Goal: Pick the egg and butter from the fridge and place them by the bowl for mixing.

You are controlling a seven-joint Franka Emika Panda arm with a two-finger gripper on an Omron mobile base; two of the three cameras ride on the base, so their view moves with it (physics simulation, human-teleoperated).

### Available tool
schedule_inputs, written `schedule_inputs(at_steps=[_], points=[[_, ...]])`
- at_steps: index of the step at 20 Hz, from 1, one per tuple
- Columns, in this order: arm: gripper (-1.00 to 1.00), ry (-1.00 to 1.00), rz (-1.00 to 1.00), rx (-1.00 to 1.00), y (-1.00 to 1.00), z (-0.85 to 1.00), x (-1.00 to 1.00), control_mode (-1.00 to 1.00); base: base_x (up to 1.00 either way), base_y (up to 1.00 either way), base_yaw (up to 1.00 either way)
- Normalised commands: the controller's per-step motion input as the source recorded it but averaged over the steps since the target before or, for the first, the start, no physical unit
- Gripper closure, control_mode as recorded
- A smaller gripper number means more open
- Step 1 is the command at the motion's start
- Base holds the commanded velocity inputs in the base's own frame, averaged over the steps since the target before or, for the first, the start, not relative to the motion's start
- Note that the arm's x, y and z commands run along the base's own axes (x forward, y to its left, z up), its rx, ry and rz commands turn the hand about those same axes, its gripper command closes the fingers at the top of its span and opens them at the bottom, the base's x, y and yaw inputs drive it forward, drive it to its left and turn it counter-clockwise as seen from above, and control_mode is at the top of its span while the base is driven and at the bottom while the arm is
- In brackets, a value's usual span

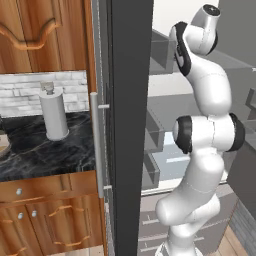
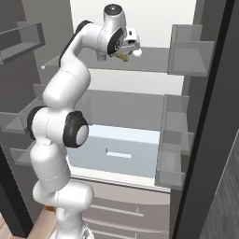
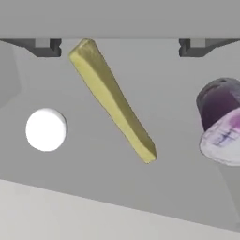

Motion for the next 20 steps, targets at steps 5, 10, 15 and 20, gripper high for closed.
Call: schedule_inputs(at_steps=[5,10,15,20], points=[[-1.0,0.04,0.0,0.0,-0.02,-0.09,0.3,-1.0,0.0,0.0,0.0],[-1.0,0.05,0.0,0.0,-0.1,-0.15,0.21,-1.0,0.0,0.0,0.0],[-1.0,0.02,0.0,0.0,-0.15,-0.11,0.36,-1.0,0.0,0.0,0.0],[-1.0,0.05,0.0,0.0,0.0,-0.03,0.15,-1.0,0.0,0.0,0.0]])
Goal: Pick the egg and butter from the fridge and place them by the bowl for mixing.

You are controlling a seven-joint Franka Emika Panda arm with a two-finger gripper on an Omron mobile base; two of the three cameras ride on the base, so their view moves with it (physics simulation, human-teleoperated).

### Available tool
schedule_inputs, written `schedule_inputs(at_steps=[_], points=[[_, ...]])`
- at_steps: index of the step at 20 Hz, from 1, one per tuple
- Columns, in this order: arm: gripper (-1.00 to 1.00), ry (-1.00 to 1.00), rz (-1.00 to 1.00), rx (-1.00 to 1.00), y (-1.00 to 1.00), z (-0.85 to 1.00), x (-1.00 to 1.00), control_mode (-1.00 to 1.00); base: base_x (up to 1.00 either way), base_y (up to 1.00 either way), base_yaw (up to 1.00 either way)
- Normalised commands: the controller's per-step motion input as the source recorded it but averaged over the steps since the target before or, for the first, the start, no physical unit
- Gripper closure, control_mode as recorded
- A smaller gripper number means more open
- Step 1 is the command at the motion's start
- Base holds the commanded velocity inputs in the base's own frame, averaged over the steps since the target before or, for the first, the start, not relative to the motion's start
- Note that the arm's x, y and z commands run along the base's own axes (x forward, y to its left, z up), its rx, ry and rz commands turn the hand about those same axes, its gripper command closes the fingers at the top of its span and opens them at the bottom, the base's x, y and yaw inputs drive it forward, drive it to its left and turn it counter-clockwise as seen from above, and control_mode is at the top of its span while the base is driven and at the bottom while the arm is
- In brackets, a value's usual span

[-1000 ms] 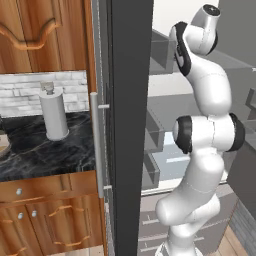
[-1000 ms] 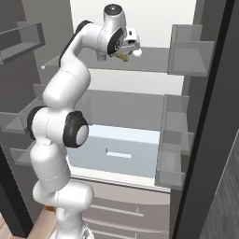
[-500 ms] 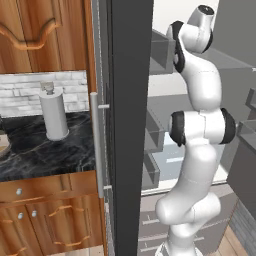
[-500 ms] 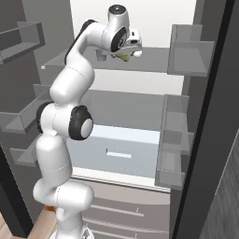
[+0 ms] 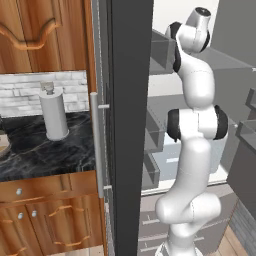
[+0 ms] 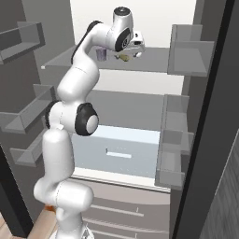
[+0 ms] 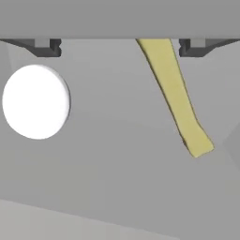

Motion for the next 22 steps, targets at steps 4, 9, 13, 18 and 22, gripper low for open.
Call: schedule_inputs(at_steps=[4,9,13,18,22], points=[[-1.0,0.11,0.0,0.0,0.0,0.0,-0.02,-1.0,0.0,0.0,0.0],[1.0,0.1,0.0,0.0,0.02,-0.09,0.0,-1.0,0.0,0.0,0.0],[1.0,0.01,0.0,0.01,0.04,-0.19,0.0,-1.0,0.0,0.0,0.0],[1.0,0.0,0.0,0.07,0.01,-0.27,0.0,-1.0,0.0,0.0,0.0],[1.0,-0.04,-0.05,0.05,0.01,-0.34,-0.3,-1.0,0.0,0.0,0.0]])
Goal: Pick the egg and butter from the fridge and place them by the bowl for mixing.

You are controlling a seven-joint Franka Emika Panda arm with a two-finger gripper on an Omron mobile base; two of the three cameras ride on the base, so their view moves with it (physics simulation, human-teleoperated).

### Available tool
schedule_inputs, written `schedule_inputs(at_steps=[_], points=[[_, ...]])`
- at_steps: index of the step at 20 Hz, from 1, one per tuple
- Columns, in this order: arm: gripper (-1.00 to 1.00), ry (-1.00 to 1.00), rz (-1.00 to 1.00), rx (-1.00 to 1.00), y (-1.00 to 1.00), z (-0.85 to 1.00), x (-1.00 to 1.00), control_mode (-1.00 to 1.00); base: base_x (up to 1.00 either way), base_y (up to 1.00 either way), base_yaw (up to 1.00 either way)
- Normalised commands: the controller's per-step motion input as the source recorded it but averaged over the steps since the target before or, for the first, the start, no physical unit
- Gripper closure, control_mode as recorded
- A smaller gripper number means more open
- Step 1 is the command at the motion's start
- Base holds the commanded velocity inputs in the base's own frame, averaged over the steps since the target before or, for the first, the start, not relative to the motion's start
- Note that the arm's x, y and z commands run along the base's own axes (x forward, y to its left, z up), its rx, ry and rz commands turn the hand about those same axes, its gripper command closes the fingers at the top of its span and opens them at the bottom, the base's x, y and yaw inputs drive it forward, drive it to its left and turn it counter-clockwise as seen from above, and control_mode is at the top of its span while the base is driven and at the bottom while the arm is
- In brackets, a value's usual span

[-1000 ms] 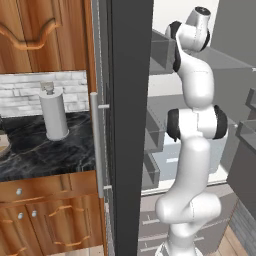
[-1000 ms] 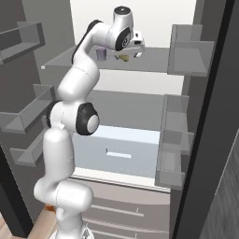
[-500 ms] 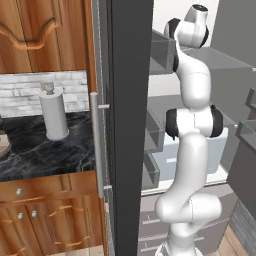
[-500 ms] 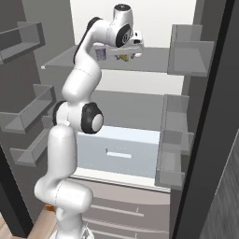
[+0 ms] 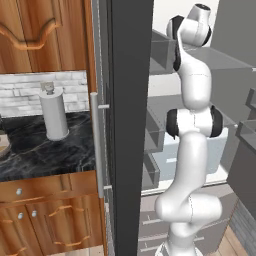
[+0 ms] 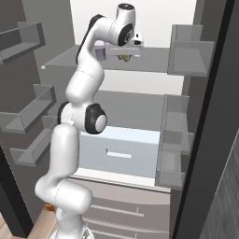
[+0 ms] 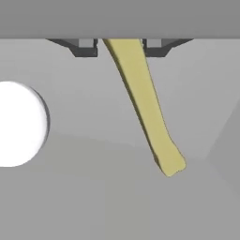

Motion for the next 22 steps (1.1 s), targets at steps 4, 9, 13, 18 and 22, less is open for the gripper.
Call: schedule_inputs(at_steps=[4,9,13,18,22], points=[[1.0,-0.05,-0.21,0.0,0.0,-0.76,-0.41,-1.0,0.0,0.0,0.0],[1.0,-0.13,-0.33,0.0,0.0,-0.76,-0.37,-1.0,0.0,0.0,0.0],[1.0,-0.14,-0.36,0.0,0.0,-0.63,-0.45,-1.0,0.0,0.0,0.0],[1.0,-0.16,-0.23,0.0,0.15,-0.21,-0.42,-1.0,0.0,0.0,0.0],[1.0,-0.18,-0.06,-0.03,0.12,-0.19,-0.27,-1.0,0.0,0.0,0.0]])
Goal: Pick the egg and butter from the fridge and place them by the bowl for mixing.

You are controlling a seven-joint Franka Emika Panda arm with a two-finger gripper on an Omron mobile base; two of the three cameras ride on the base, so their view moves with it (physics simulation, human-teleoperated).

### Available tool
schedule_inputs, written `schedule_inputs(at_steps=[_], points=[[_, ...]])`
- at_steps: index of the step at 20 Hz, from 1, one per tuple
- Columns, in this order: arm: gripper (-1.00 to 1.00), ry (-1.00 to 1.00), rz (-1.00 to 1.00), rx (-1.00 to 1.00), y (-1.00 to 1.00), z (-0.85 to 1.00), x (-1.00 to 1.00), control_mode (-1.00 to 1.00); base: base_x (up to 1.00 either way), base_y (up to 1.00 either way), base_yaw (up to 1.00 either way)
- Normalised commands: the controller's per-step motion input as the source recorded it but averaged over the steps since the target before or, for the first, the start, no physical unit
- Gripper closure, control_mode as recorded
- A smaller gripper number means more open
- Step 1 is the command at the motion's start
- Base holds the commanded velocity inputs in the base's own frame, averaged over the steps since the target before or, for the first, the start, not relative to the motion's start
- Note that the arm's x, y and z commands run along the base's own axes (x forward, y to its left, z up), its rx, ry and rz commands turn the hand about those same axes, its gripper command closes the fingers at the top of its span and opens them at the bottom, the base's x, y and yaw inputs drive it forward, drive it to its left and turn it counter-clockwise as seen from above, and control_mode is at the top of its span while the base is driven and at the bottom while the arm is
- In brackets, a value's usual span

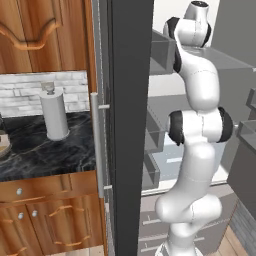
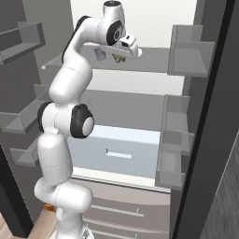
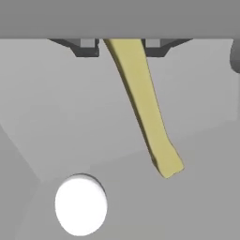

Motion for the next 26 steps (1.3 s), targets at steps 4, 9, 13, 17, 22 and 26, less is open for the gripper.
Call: schedule_inputs(at_steps=[4,9,13,17,22,26], points=[[1.0,-0.26,0.0,-0.08,0.0,-0.37,-0.11,-1.0,0.0,0.0,0.0],[1.0,-0.15,0.0,-0.04,-0.04,-0.11,-0.04,-1.0,0.0,0.0,0.0],[1.0,-0.2,0.0,-0.03,-0.01,0.16,-0.11,-1.0,0.0,0.0,0.0],[1.0,-0.08,0.0,-0.02,-0.03,0.16,-0.06,-1.0,0.0,0.0,0.0],[1.0,-0.03,0.0,0.0,0.0,0.2,-0.45,-1.0,0.0,0.0,0.0],[1.0,-0.02,0.0,0.0,0.0,0.24,-0.75,-1.0,0.0,0.0,0.0]])
